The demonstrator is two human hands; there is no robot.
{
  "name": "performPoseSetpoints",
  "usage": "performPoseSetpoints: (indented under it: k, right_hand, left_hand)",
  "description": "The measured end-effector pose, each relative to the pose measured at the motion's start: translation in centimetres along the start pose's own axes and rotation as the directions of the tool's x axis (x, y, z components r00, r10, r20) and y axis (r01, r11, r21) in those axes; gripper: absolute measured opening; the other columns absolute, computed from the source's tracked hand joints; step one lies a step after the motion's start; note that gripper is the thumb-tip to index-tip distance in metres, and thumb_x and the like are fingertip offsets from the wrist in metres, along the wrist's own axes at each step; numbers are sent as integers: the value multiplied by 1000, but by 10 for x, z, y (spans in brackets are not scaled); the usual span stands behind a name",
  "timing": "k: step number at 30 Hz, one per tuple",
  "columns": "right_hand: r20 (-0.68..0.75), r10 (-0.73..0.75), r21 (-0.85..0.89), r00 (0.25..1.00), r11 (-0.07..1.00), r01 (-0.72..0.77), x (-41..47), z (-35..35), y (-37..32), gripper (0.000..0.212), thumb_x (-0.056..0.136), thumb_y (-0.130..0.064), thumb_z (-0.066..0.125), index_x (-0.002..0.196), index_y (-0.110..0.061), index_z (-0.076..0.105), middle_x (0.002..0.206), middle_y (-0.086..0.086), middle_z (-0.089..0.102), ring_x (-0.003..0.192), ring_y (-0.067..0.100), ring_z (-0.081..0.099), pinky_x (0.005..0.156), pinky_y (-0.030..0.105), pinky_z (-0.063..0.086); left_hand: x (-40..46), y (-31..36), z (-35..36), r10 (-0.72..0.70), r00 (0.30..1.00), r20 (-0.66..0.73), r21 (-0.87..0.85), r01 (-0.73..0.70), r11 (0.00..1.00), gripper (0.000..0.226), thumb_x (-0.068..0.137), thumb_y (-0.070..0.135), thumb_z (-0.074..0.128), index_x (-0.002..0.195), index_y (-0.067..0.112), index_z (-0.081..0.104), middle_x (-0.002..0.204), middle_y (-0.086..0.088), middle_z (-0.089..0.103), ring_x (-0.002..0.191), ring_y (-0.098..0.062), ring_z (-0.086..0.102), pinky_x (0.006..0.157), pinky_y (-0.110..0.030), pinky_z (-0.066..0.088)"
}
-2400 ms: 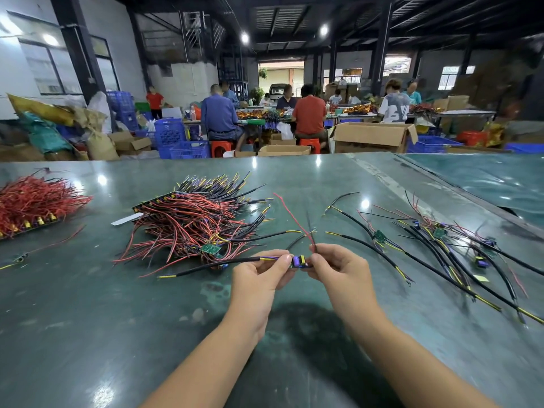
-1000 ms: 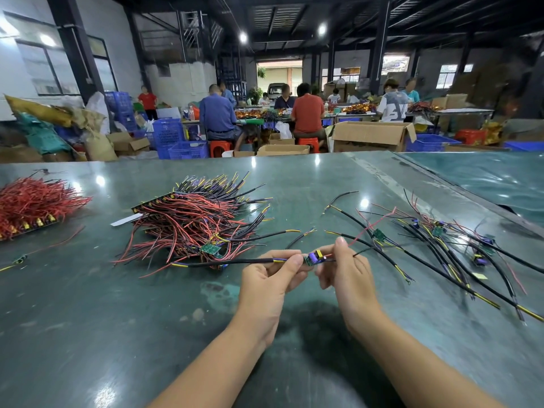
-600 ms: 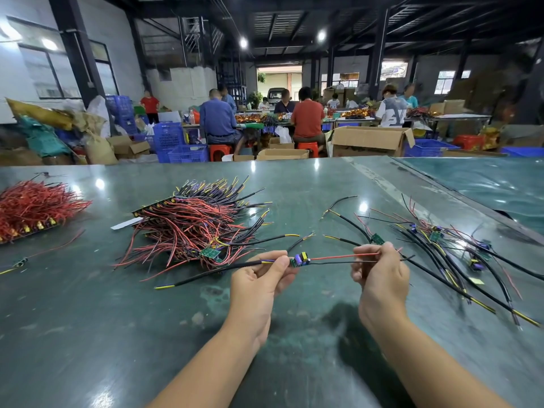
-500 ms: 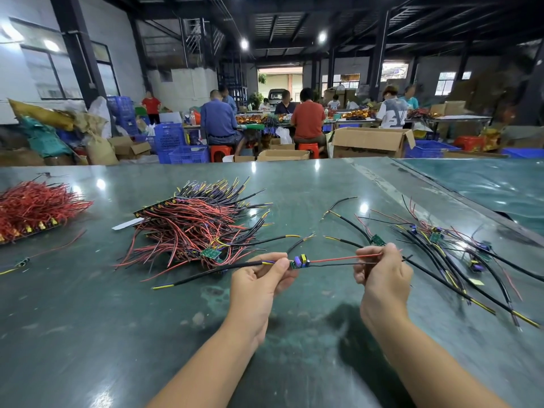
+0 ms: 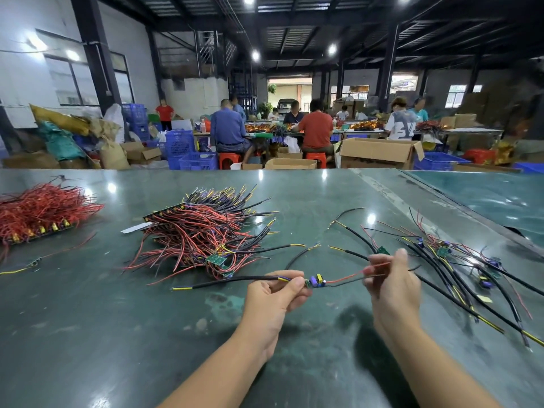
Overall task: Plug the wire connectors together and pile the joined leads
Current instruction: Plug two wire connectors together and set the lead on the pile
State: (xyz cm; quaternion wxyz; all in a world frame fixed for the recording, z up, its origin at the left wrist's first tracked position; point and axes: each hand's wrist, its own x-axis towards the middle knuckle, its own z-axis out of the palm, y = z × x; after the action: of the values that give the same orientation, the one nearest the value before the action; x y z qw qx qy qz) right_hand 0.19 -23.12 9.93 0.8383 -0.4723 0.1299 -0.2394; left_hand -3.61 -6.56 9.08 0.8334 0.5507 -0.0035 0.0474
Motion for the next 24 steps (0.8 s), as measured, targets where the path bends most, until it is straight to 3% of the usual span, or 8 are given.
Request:
performPoseSetpoints:
  k: [3, 5, 7, 12, 18, 24]
  right_hand:
    - [299, 213, -71, 930, 977, -200, -15, 8, 5, 37, 89, -43, 54, 90, -7, 62, 62, 0, 58, 49, 11, 47, 53, 21, 43]
    - [453, 274, -232, 848, 955, -185, -28, 12, 11, 35, 76, -40, 65, 88, -6, 65, 67, 1, 60, 51, 10, 48, 55, 21, 46]
    - [529, 250, -248, 811, 959, -134, -37, 13, 13, 21, 75, -28, 69, 78, -8, 67, 69, 4, 62, 53, 9, 48, 54, 18, 46]
    - [511, 229, -128, 828, 973, -190, -34, 9, 6, 8, 81, -11, 66, 76, -4, 67, 66, 5, 64, 54, 8, 53, 54, 15, 47]
    - [532, 210, -37, 820, 974, -225, -35, 8, 2, 10, 66, -14, 69, 72, -6, 70, 66, 6, 65, 54, 8, 56, 53, 16, 48]
    - [555, 104, -97, 825, 994, -60, -32, 6, 4, 16, 65, -23, 74, 75, -11, 72, 68, 3, 65, 59, 10, 55, 59, 18, 49]
  left_hand:
    - [1, 2, -1, 14, 1000, -7, -29, -14, 999, 18, 83, -6, 64, 77, 9, 72, 70, -8, 71, 63, -11, 68, 59, -17, 53]
    - [0, 2, 0, 23, 999, 26, -28, -22, 999, 16, 82, -3, 66, 78, 10, 73, 75, -10, 73, 67, -13, 69, 62, -18, 53]
    - [0, 3, 1, 28, 998, 50, -30, -26, 999, 12, 85, 2, 64, 81, 10, 73, 81, -12, 74, 72, -15, 71, 63, -19, 54]
    - [5, 12, -4, -20, 999, 37, -42, 22, 999, 32, 96, 26, 49, 85, 6, 71, 83, -18, 73, 76, -21, 72, 60, -21, 55]
    - [5, 12, -5, -32, 999, 40, 136, 26, 990, 31, 98, 20, 47, 81, 4, 67, 70, -11, 72, 60, -14, 69, 54, -19, 53]
    - [5, 12, -8, -89, 995, 42, 165, 81, 983, 33, 97, 22, 50, 75, 4, 66, 63, -10, 70, 52, -14, 66, 49, -19, 51]
